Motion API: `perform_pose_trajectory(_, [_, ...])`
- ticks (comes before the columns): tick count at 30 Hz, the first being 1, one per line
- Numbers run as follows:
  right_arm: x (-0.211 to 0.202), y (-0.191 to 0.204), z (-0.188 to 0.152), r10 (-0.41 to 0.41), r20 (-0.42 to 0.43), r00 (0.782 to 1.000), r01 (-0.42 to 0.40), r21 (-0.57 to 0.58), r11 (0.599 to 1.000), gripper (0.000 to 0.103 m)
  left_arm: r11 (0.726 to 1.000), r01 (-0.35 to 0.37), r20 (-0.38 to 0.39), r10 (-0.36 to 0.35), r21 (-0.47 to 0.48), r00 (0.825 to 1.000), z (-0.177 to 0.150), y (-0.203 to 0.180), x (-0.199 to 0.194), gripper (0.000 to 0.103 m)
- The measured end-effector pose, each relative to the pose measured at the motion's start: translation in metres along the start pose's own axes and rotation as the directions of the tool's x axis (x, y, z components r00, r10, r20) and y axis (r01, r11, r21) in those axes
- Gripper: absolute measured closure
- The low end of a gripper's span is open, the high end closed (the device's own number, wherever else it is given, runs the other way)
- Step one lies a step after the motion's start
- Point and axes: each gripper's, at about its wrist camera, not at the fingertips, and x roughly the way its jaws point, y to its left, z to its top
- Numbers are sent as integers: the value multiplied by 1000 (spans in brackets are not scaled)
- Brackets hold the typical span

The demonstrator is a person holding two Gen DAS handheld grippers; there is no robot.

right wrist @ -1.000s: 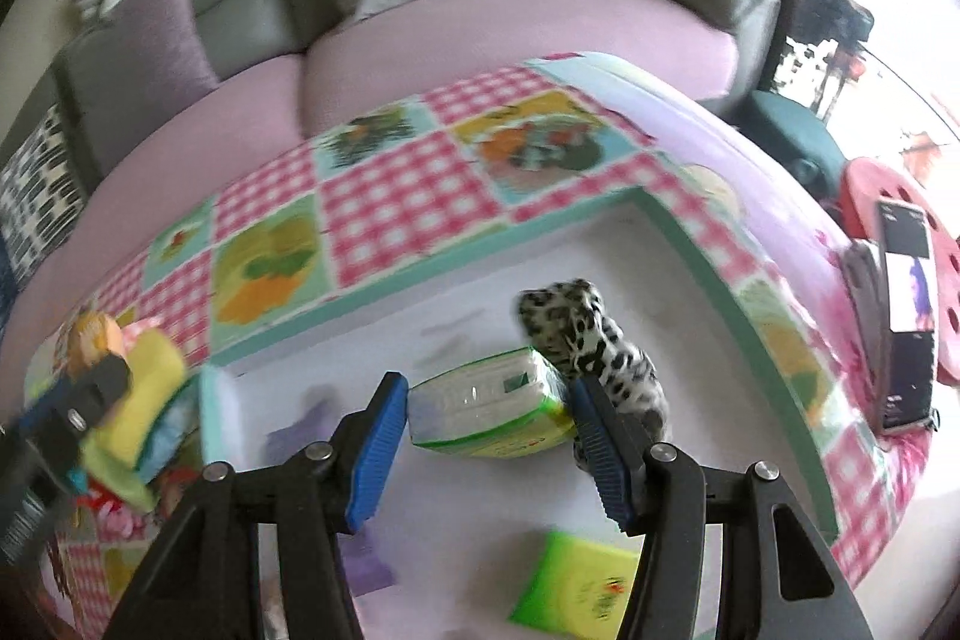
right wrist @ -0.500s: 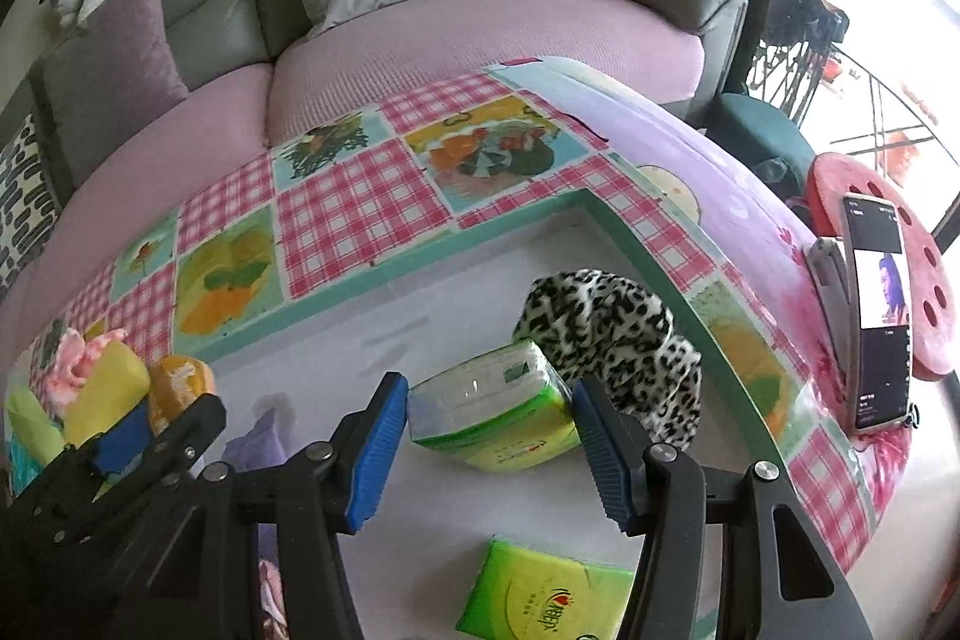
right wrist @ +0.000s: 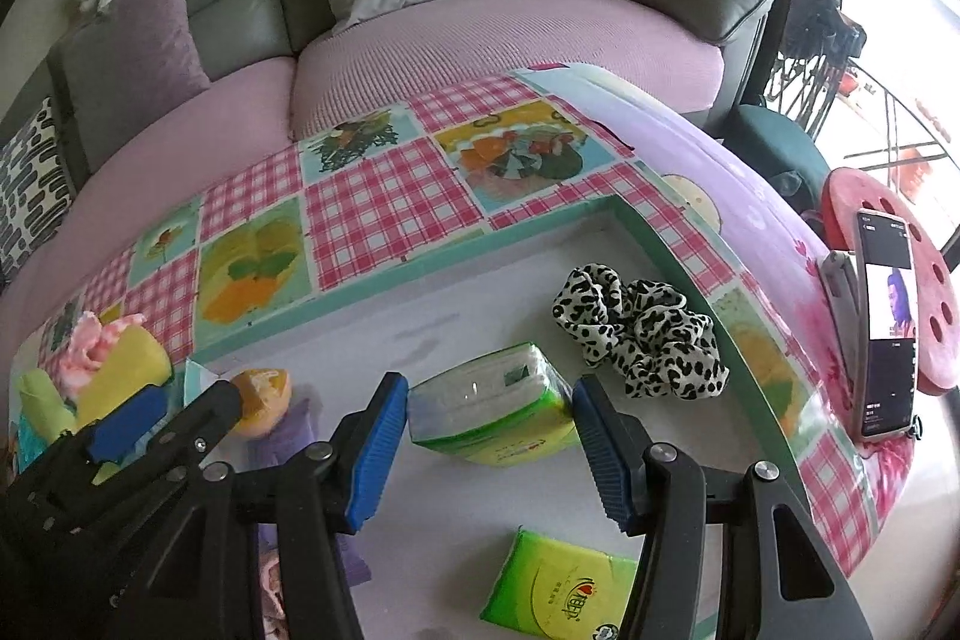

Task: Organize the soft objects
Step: 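Carry the gold lid and tissue pack into the tray and open both tools, then withdraw both open tools from the tray toward the pile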

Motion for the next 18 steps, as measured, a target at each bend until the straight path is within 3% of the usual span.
perform_pose_trajectory(10, [0, 0, -1, 3, 3, 1000, -3, 6, 1000, 34, 997, -64, -1, 64, -51, 998, 0, 17, -7, 40])
perform_pose_trajectory(13, [1, 0, -1, 4, -3, 1000, -4, 5, 1000, 24, 994, -86, 3, 86, -69, 996, 0, 22, -8, 38])
perform_pose_trajectory(15, [1, 1, -2, 8, -2, 1000, -8, -4, 1000, 24, 991, -106, 9, 107, -88, 994, 0, 27, -8, 15])
perform_pose_trajectory(16, [1, 2, -2, 7, 0, 1000, -7, -10, 1000, 22, 989, -111, 14, 113, -94, 994, -1, 29, -9, 14])
perform_pose_trajectory(18, [1, 3, -3, 3, 1, 1000, -3, -20, 1000, 2, 986, -128, 17, 130, -103, 991, -1, 32, -10, 14])
